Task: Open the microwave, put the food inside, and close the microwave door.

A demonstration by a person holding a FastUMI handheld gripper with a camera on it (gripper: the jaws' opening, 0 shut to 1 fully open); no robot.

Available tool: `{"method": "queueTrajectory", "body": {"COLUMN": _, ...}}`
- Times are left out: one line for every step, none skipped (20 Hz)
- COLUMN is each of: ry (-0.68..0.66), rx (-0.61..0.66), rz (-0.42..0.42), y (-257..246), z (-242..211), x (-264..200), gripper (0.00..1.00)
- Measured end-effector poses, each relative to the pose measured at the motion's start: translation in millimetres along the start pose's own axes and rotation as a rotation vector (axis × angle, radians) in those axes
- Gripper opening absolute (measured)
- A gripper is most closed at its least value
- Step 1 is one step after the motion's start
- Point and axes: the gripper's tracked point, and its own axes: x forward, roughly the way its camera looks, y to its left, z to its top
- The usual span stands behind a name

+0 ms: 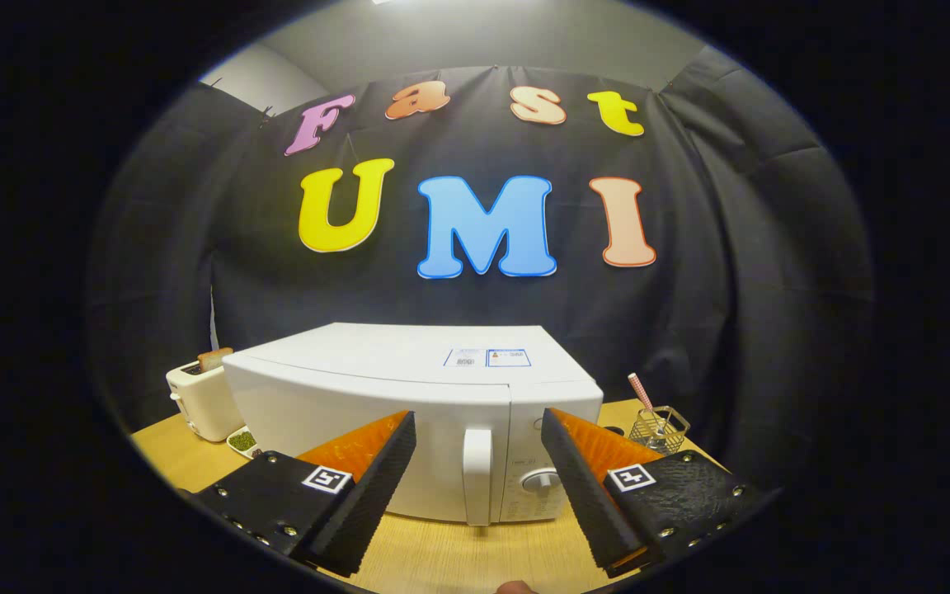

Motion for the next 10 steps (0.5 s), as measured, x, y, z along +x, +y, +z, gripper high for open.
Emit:
{"method": "queueTrajectory", "body": {"ry": 0.016, "rx": 0.000, "rz": -0.004, "y": -0.3, "z": -6.8, "x": 6.0, "gripper": 0.98}}
{"method": "queueTrajectory", "body": {"ry": 0.031, "rx": -0.004, "rz": -0.010, "y": -1.1, "z": -14.7, "x": 10.7, "gripper": 0.98}}
{"method": "queueTrajectory", "body": {"ry": 0.046, "rx": -0.009, "rz": -0.013, "y": -1.3, "z": -22.3, "x": 15.4, "gripper": 0.98}}
{"method": "queueTrajectory", "body": {"ry": 0.067, "rx": -0.015, "rz": -0.019, "y": -2.2, "z": -31.1, "x": 20.8, "gripper": 0.98}}
{"method": "queueTrajectory", "body": {"ry": 0.085, "rx": -0.015, "rz": -0.017, "y": -1.6, "z": -37.8, "x": 25.1, "gripper": 0.98}}
{"method": "queueTrajectory", "body": {"ry": 0.107, "rx": -0.010, "rz": -0.010, "y": 0.7, "z": -45.3, "x": 28.2, "gripper": 0.98}}
{"method": "queueTrajectory", "body": {"ry": 0.125, "rx": 0.000, "rz": -0.003, "y": 2.8, "z": -51.3, "x": 31.1, "gripper": 0.98}}
{"method": "queueTrajectory", "body": {"ry": 0.139, "rx": 0.008, "rz": 0.001, "y": 3.9, "z": -55.9, "x": 32.6, "gripper": 0.98}}
{"method": "queueTrajectory", "body": {"ry": 0.150, "rx": 0.017, "rz": 0.003, "y": 5.7, "z": -59.3, "x": 35.1, "gripper": 0.98}}
{"method": "queueTrajectory", "body": {"ry": 0.157, "rx": 0.020, "rz": -0.002, "y": 5.6, "z": -61.8, "x": 36.4, "gripper": 0.95}}
